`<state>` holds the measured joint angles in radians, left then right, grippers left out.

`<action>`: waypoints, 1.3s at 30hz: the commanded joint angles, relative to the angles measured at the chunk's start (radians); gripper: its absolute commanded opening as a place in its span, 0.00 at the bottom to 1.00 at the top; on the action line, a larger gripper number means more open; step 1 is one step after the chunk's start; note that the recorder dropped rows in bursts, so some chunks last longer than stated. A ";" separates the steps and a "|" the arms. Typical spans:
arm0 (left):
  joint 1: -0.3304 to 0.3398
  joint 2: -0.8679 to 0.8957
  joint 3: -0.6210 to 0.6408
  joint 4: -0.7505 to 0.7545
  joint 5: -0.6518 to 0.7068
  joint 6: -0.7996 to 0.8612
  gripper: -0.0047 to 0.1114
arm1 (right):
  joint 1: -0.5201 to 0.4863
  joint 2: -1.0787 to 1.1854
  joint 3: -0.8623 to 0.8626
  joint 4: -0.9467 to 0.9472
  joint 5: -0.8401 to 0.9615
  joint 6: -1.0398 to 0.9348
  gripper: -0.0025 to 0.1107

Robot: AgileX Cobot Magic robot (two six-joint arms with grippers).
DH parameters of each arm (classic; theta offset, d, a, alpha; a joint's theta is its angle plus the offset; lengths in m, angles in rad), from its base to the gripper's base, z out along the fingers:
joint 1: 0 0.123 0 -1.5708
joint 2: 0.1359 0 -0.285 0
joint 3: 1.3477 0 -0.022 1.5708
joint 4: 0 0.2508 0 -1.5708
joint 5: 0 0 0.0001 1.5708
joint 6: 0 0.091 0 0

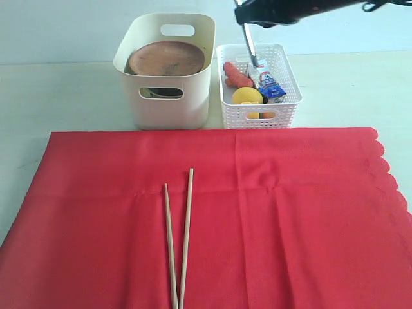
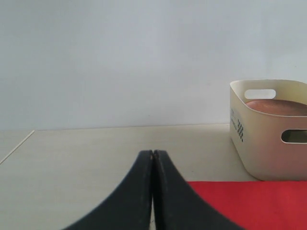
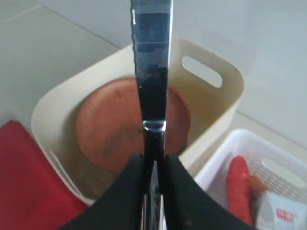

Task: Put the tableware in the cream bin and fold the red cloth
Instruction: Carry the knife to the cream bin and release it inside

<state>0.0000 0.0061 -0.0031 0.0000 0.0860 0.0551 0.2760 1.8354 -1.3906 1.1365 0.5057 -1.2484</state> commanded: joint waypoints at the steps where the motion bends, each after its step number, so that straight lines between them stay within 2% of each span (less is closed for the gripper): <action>1: -0.001 -0.006 0.003 -0.014 0.002 0.001 0.06 | 0.053 0.109 -0.149 0.015 -0.039 0.065 0.02; 10: -0.001 -0.006 0.003 -0.014 0.002 0.001 0.06 | 0.143 0.244 -0.304 0.015 -0.044 0.073 0.02; 20: -0.001 -0.006 0.003 -0.014 0.002 0.001 0.06 | 0.148 0.251 -0.314 0.042 -0.101 0.072 0.02; 25: -0.001 -0.006 0.003 -0.014 0.002 0.001 0.06 | 0.148 0.281 -0.314 0.200 -0.119 0.044 0.02; 30: -0.001 -0.006 0.003 -0.014 0.002 0.001 0.06 | 0.148 0.306 -0.315 0.237 -0.119 0.015 0.02; 33: -0.001 -0.006 0.003 -0.014 0.002 0.001 0.06 | 0.155 0.316 -0.315 0.244 -0.183 0.013 0.03; 36: -0.001 -0.006 0.003 -0.014 0.002 0.001 0.06 | 0.176 0.325 -0.315 0.244 -0.260 0.013 0.14; 38: -0.001 -0.006 0.003 -0.014 0.002 0.001 0.06 | 0.215 0.331 -0.315 0.239 -0.355 0.011 0.30; 39: -0.001 -0.006 0.003 -0.014 0.002 0.001 0.06 | 0.224 0.331 -0.315 0.236 -0.376 0.011 0.33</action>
<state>0.0000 0.0061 -0.0031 0.0000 0.0860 0.0551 0.4753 2.1691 -1.6951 1.3712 0.1838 -1.2264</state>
